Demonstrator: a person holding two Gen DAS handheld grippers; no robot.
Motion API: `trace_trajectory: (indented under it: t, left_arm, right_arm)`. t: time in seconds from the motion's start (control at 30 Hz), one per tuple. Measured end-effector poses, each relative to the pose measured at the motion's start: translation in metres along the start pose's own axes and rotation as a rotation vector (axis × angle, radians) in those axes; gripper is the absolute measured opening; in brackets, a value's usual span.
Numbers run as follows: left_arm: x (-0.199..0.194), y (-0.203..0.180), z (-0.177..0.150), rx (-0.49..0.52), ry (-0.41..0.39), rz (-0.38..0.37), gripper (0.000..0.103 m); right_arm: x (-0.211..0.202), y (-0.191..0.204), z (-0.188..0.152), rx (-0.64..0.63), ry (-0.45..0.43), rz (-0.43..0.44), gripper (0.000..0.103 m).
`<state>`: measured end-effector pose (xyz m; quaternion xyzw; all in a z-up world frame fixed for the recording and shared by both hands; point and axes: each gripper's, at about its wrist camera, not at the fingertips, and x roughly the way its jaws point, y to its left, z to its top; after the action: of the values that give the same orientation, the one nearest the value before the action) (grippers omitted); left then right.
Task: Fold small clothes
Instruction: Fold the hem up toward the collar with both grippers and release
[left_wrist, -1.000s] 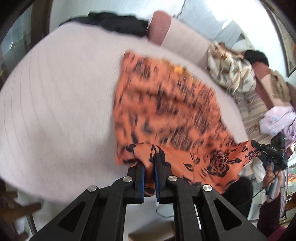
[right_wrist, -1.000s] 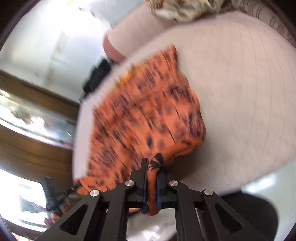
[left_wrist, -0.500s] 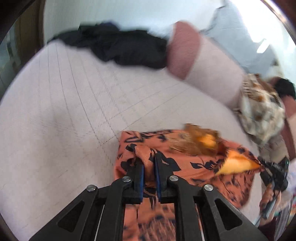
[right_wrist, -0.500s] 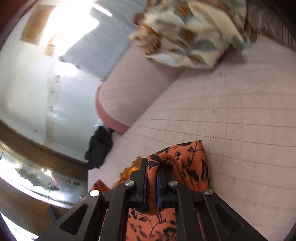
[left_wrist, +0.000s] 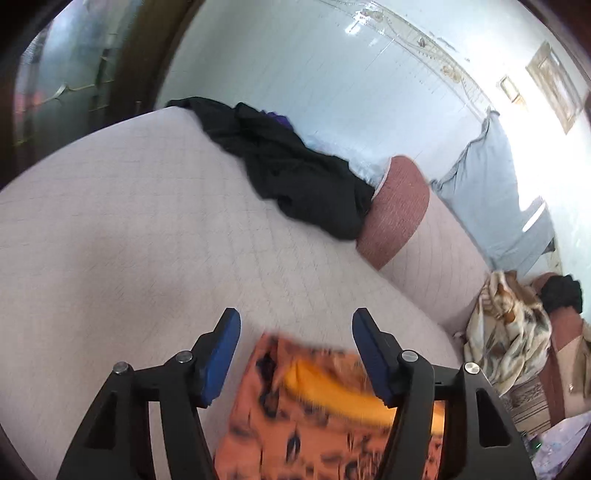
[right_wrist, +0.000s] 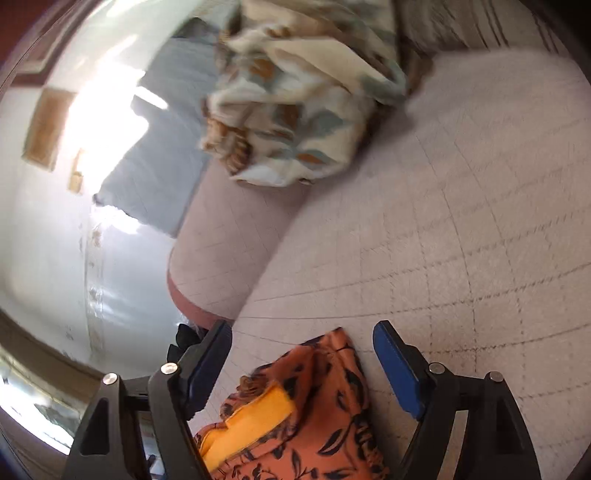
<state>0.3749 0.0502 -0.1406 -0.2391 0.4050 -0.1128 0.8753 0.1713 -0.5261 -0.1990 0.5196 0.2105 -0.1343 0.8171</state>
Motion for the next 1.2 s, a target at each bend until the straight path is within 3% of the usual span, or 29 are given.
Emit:
trace_trajectory:
  t: [0.1, 0.17, 0.23, 0.3, 0.43, 0.5, 0.6, 0.67, 0.73, 0.8, 0.87, 1.03, 1.2]
  left_arm:
    - [-0.023, -0.006, -0.045, 0.023, 0.021, 0.061, 0.064]
    - [-0.027, -0.010, -0.072, 0.044, 0.036, 0.087, 0.064]
    - [-0.014, -0.014, -0.089, 0.067, 0.104, 0.111, 0.064]
    - [-0.004, -0.016, -0.099, 0.107, 0.161, 0.123, 0.064]
    - [0.011, -0.012, -0.110, 0.167, 0.190, 0.212, 0.064]
    - [0.021, -0.009, -0.111, 0.172, 0.222, 0.212, 0.064]
    - [0.029, -0.009, -0.109, 0.206, 0.221, 0.248, 0.064]
    - [0.035, -0.008, -0.106, 0.200, 0.230, 0.255, 0.064]
    - [0.037, -0.007, -0.101, 0.182, 0.231, 0.252, 0.064]
    - [0.039, -0.008, -0.097, 0.176, 0.233, 0.250, 0.064]
    - [0.039, -0.010, -0.093, 0.168, 0.227, 0.249, 0.064]
    - [0.030, -0.015, -0.093, 0.169, 0.205, 0.239, 0.064]
    - [0.022, -0.016, -0.104, 0.228, 0.184, 0.308, 0.064]
  right_arm:
    - [0.009, 0.049, -0.028, -0.187, 0.148, 0.003, 0.079]
    - [0.024, 0.085, -0.064, -0.321, 0.261, -0.008, 0.068]
    - [0.042, 0.116, -0.103, -0.434, 0.362, -0.008, 0.061]
    - [0.061, 0.141, -0.146, -0.523, 0.466, 0.008, 0.054]
    - [0.098, 0.167, -0.219, -0.676, 0.600, -0.042, 0.050]
    - [0.117, 0.174, -0.238, -0.756, 0.597, -0.093, 0.049]
    - [0.168, 0.191, -0.225, -0.797, 0.536, -0.160, 0.047]
    - [0.201, 0.200, -0.202, -0.745, 0.479, -0.194, 0.047]
    - [0.215, 0.207, -0.173, -0.635, 0.381, -0.176, 0.047]
    - [0.205, 0.215, -0.150, -0.565, 0.255, -0.145, 0.047]
    - [0.186, 0.215, -0.137, -0.528, 0.223, -0.101, 0.047]
    - [0.126, 0.190, -0.127, -0.608, 0.214, -0.154, 0.047]
    - [0.061, 0.112, -0.114, -0.535, 0.253, -0.255, 0.048]
